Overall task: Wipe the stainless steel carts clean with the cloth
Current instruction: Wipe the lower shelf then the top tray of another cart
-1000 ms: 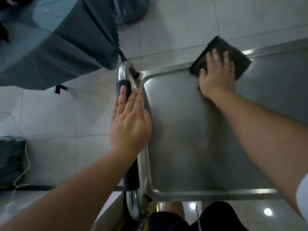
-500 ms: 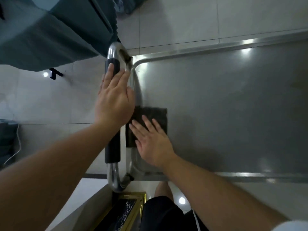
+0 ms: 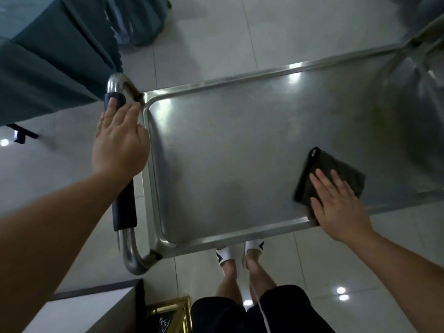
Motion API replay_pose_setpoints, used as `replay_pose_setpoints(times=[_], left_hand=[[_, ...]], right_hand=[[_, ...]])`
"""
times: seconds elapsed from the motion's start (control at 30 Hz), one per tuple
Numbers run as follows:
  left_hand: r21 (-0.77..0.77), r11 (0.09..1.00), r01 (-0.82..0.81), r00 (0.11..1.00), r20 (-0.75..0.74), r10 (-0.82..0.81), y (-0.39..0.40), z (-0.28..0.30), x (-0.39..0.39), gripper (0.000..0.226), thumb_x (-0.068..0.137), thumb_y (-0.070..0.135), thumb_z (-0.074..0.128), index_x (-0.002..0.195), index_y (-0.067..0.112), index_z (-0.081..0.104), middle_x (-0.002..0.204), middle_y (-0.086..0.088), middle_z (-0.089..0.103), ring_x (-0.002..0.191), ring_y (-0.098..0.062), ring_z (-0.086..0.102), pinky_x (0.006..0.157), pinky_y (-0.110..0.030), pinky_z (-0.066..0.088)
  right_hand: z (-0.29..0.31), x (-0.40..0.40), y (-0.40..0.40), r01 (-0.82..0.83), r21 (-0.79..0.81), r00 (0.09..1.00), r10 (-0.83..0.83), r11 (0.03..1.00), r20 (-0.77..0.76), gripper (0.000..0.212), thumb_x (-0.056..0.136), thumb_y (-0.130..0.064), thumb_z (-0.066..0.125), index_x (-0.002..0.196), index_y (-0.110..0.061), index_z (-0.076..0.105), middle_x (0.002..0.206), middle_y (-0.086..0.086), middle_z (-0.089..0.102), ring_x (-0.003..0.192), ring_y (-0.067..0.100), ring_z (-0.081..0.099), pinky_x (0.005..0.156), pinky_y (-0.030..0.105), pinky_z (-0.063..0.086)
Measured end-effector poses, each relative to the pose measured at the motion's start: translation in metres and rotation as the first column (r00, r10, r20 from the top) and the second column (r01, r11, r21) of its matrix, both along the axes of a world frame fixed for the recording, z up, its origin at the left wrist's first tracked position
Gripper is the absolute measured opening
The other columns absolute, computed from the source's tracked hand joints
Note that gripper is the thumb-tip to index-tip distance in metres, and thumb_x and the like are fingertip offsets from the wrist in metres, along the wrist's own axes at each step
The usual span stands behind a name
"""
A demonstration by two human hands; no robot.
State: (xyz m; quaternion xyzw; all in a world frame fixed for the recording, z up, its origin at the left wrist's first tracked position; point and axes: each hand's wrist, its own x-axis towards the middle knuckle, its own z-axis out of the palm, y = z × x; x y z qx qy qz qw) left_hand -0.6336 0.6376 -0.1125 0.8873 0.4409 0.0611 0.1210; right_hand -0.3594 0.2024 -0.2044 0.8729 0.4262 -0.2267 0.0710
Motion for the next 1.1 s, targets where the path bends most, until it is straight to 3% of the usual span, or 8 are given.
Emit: replay_pose_setpoints(times=[0.13, 0.2, 0.3, 0.5, 0.67, 0.73, 0.87, 1.1], left_hand=[[0.087, 0.991, 0.102, 0.995, 0.009, -0.103, -0.005, 0.001, -0.004, 0.054, 0.110, 0.037, 0.037, 0.163, 0.028, 0.031, 0.168, 0.000, 0.037, 0.160, -0.022, 0.025, 0.130, -0.051, 0.015], [0.198, 0.929, 0.311, 0.945, -0.169, -0.281, -0.007, 0.001, -0.005, 0.057, 0.104, 0.027, 0.055, 0.159, 0.024, 0.038, 0.160, -0.007, 0.046, 0.149, -0.031, 0.041, 0.126, -0.054, 0.023], [0.110, 0.799, 0.592, 0.705, -0.552, -0.446, -0.020, 0.003, 0.006, 0.066, 0.096, 0.024, 0.064, 0.156, 0.018, 0.039, 0.158, -0.011, 0.048, 0.142, -0.033, 0.051, 0.121, -0.052, 0.036], [-0.163, 0.907, 0.388, 0.775, -0.475, -0.417, -0.101, 0.004, 0.056, 0.055, 0.103, 0.032, 0.050, 0.156, 0.023, 0.040, 0.157, -0.004, 0.047, 0.141, -0.030, 0.051, 0.111, -0.047, 0.043], [-0.292, 0.921, 0.257, 0.868, -0.350, -0.353, -0.165, -0.018, 0.102, 0.058, 0.107, 0.037, 0.043, 0.163, 0.023, 0.035, 0.168, -0.002, 0.037, 0.151, -0.028, 0.039, 0.118, -0.043, 0.034], [-0.320, 0.918, 0.234, 0.896, -0.296, -0.331, -0.183, -0.028, 0.123, 0.059, 0.109, 0.038, 0.041, 0.165, 0.024, 0.031, 0.173, -0.002, 0.028, 0.158, -0.024, 0.028, 0.124, -0.042, 0.027], [-0.326, 0.937, 0.125, 0.954, -0.222, -0.204, -0.208, -0.051, 0.165, 0.063, 0.110, 0.040, 0.037, 0.169, 0.027, 0.020, 0.179, 0.000, 0.010, 0.165, -0.021, 0.006, 0.130, -0.041, 0.009], [-0.221, 0.973, -0.065, 0.983, -0.182, 0.024, -0.216, -0.109, 0.218, 0.069, 0.110, 0.046, 0.027, 0.172, 0.027, 0.004, 0.180, 0.003, -0.006, 0.164, -0.016, -0.012, 0.132, -0.041, -0.008]], right_hand=[[0.004, 0.004, 0.007, 0.044, -0.062, 0.999, -0.043, 0.997, 0.002, 0.067, 0.103, -0.055, 0.000, 0.165, -0.031, -0.010, 0.172, -0.014, -0.017, 0.161, 0.023, -0.010, 0.130, 0.044, 0.006], [0.008, 0.005, 0.011, 0.047, -0.096, 0.999, -0.049, 0.994, -0.020, 0.065, 0.107, -0.052, 0.009, 0.166, -0.031, -0.011, 0.170, -0.014, -0.022, 0.161, 0.024, -0.012, 0.129, 0.044, 0.007], [0.013, 0.010, 0.014, 0.030, -0.148, 0.997, -0.040, 0.989, -0.071, 0.066, 0.111, -0.049, 0.019, 0.165, -0.032, -0.014, 0.170, -0.015, -0.024, 0.161, 0.025, -0.014, 0.129, 0.045, 0.007], [0.012, 0.012, 0.014, 0.032, -0.116, 0.993, -0.045, 0.993, -0.105, 0.067, 0.111, -0.048, 0.022, 0.166, -0.033, -0.013, 0.167, -0.016, -0.027, 0.160, 0.024, -0.018, 0.129, 0.047, 0.004], [0.010, 0.017, 0.007, 0.033, 0.081, 0.998, -0.028, 0.996, -0.054, 0.060, 0.109, -0.052, 0.022, 0.166, -0.033, 0.021, 0.174, -0.009, 0.014, 0.162, 0.022, 0.004, 0.130, 0.046, 0.010], [0.005, 0.023, 0.008, 0.006, 0.149, 1.000, -0.002, 0.989, -0.026, 0.061, 0.108, -0.054, 0.016, 0.165, -0.034, 0.022, 0.174, -0.006, 0.017, 0.162, 0.023, 0.004, 0.131, 0.046, 0.008], [-0.011, 0.035, 0.011, 0.036, 0.154, 0.998, -0.028, 0.987, -0.058, 0.065, 0.106, -0.059, 0.008, 0.167, -0.037, -0.002, 0.175, -0.006, -0.010, 0.160, 0.023, -0.017, 0.128, 0.043, -0.010], [-0.034, 0.034, 0.002, 0.015, 0.279, 0.999, -0.004, 0.960, -0.040, 0.071, 0.105, -0.063, 0.026, 0.168, -0.034, 0.009, 0.176, -0.003, 0.003, 0.162, 0.025, -0.006, 0.130, 0.049, 0.001]])
